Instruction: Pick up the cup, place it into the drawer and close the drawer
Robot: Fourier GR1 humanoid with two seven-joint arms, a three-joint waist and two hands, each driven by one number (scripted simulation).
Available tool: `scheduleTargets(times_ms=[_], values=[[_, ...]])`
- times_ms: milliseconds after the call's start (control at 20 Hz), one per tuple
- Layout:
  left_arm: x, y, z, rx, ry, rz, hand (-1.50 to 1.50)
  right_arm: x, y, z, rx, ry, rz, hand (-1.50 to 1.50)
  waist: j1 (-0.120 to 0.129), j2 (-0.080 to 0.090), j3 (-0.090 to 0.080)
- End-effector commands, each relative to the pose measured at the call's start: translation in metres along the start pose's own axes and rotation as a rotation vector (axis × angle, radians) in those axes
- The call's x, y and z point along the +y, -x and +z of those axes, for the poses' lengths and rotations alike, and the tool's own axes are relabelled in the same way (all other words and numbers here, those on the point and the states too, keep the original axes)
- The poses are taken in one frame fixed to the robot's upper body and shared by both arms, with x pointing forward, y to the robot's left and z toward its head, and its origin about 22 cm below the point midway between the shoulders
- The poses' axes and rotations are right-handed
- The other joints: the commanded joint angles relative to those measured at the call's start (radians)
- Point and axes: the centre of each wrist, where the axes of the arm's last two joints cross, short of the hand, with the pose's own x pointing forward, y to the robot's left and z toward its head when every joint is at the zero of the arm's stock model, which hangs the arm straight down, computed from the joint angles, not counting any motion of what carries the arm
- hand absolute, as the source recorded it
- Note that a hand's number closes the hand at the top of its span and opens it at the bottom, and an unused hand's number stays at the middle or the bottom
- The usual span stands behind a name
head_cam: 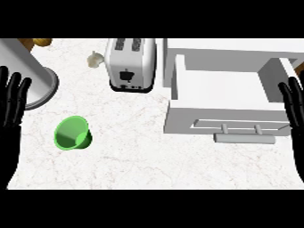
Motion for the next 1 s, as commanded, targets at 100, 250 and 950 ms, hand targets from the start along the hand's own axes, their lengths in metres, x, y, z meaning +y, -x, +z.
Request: scheduleTargets(times_ms=[100, 250, 950], values=[[-0.004, 0.004, 0.013, -0.006, 0.063, 0.091, -1.5, 0.01, -0.008, 0.004, -0.022, -0.021, -0.009, -1.5, -0.015, 0.021, 0.035], [0.025, 0.017, 0.016, -0.022, 0.163, 0.175, -1.5, 0.008, -0.011, -0.005, -0.016, -0.036, -0.027, -1.5, -0.013, 0.023, 0.034], [0.015, 0.053, 0.001, 0.13, 0.133, 0.348, -1.5, 0.012, 0.021, -0.022, 0.054, -0.094, -0.137, -1.5, -0.014, 0.023, 0.035]])
